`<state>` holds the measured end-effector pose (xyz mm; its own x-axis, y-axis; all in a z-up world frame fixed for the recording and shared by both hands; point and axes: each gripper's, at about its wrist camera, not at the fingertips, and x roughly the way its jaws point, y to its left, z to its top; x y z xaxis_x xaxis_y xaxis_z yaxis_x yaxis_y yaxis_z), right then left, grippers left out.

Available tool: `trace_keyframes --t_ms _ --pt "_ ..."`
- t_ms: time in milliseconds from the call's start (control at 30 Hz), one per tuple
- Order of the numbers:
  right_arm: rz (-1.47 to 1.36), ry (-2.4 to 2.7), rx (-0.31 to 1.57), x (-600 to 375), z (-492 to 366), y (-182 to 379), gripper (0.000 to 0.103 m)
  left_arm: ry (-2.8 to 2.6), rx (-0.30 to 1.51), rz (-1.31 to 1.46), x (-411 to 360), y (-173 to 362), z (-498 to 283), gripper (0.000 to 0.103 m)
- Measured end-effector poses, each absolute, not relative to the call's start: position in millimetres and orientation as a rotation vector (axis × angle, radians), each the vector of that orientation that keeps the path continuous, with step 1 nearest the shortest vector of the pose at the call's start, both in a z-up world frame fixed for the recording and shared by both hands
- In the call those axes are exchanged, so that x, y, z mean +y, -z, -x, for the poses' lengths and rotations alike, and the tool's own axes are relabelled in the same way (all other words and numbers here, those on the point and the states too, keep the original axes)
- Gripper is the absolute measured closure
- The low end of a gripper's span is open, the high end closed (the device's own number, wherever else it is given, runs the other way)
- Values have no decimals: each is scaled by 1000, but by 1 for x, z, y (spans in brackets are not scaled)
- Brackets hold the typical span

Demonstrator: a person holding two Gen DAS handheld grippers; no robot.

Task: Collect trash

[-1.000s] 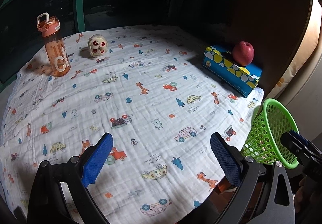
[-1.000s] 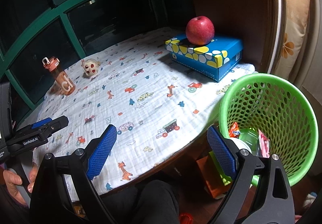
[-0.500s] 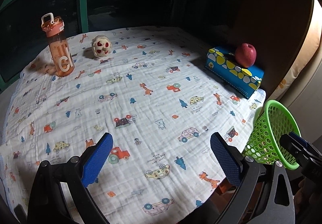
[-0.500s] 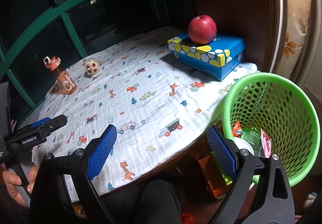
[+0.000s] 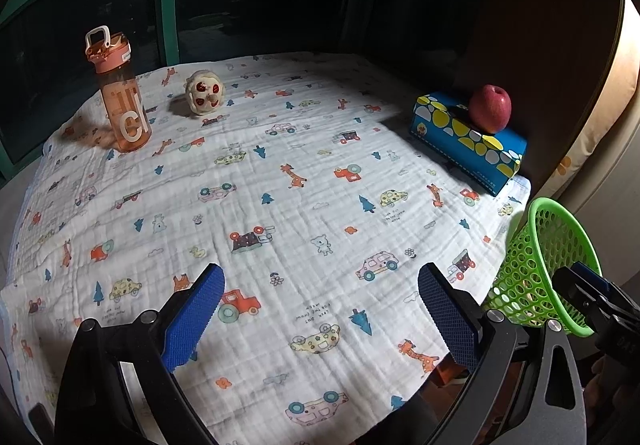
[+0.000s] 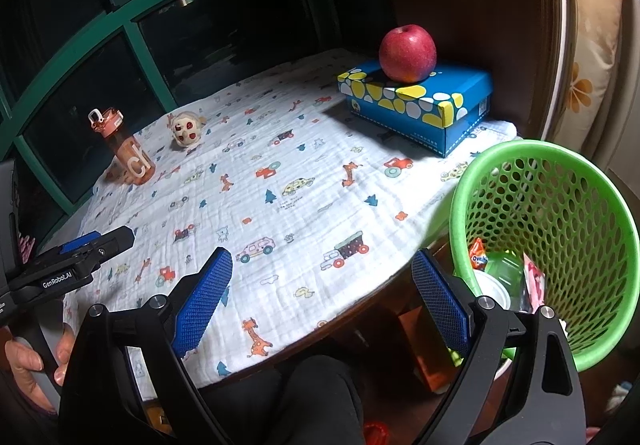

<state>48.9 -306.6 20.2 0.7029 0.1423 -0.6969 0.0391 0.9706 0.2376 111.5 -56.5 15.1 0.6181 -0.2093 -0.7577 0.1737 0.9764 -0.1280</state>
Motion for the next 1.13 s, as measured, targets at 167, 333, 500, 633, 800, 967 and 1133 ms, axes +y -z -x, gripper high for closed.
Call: trace_keyframes --t_ms 167,333,500,633,800,967,1133 --pt "-243 -59 792 -306 -49 -20 12 218 876 44 -57 -15 -111 9" --pt "-242 -65 797 -304 -50 -19 12 218 876 44 -57 -15 -111 9" --pt "-242 -70 798 -304 -51 -18 12 213 875 47 -54 -15 -111 9" --pt "-240 -77 799 -303 -52 -17 12 205 864 39 -54 -17 -110 9" --pt "-235 -85 802 -302 -53 -17 12 207 871 40 -53 -16 -111 9" --pt "-229 -95 801 -299 -54 -17 12 191 871 42 -52 -16 -110 9" --pt "-227 -96 803 -299 -55 -17 12 181 872 43 -50 -17 -111 9"
